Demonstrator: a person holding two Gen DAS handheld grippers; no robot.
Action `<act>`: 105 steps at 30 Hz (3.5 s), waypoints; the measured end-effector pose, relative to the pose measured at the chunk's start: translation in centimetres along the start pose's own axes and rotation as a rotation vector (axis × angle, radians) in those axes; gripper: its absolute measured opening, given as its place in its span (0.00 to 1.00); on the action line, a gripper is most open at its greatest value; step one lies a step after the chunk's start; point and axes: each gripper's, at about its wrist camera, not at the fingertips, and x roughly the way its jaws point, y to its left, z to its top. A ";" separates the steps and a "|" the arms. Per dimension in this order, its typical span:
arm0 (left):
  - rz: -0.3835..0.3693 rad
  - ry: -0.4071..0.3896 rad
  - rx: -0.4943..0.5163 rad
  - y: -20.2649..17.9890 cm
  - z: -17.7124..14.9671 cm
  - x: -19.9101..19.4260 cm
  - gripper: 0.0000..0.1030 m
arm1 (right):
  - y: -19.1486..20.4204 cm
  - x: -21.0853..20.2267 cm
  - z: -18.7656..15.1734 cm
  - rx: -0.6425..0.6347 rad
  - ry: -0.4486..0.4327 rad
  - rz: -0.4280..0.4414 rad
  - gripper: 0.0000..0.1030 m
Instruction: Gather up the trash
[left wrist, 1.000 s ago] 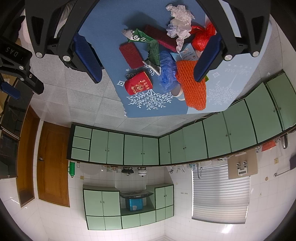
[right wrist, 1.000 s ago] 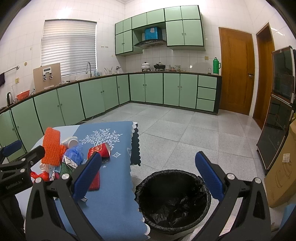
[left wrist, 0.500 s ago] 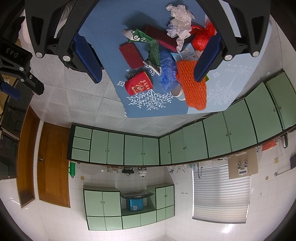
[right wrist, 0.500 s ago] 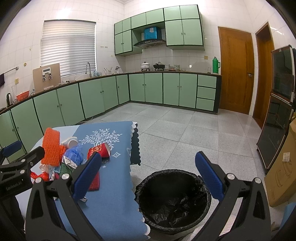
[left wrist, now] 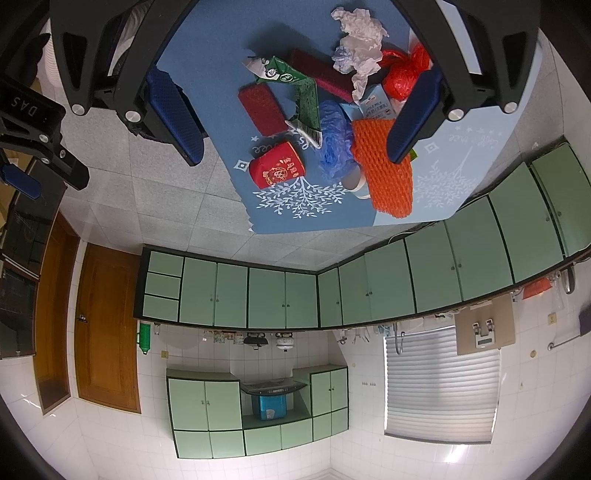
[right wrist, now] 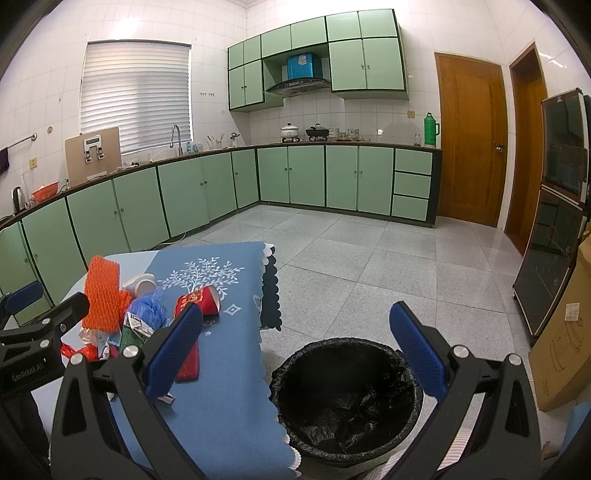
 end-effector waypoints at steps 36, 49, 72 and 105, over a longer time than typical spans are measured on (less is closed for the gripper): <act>0.036 0.000 -0.017 2.5 0.0 0.2 0.94 | 0.8 0.9 0.3 0.015 0.013 0.034 0.95; 0.177 0.113 -0.063 9.9 -3.7 3.8 0.94 | 6.3 5.6 -1.8 -0.041 0.063 0.168 0.95; 0.227 0.205 -0.103 13.5 -8.2 4.8 0.91 | 14.5 8.1 -7.6 -0.236 0.248 0.388 0.68; 0.192 0.250 -0.104 13.9 -8.5 7.6 0.70 | 13.1 12.5 -7.6 -0.130 0.376 0.514 0.20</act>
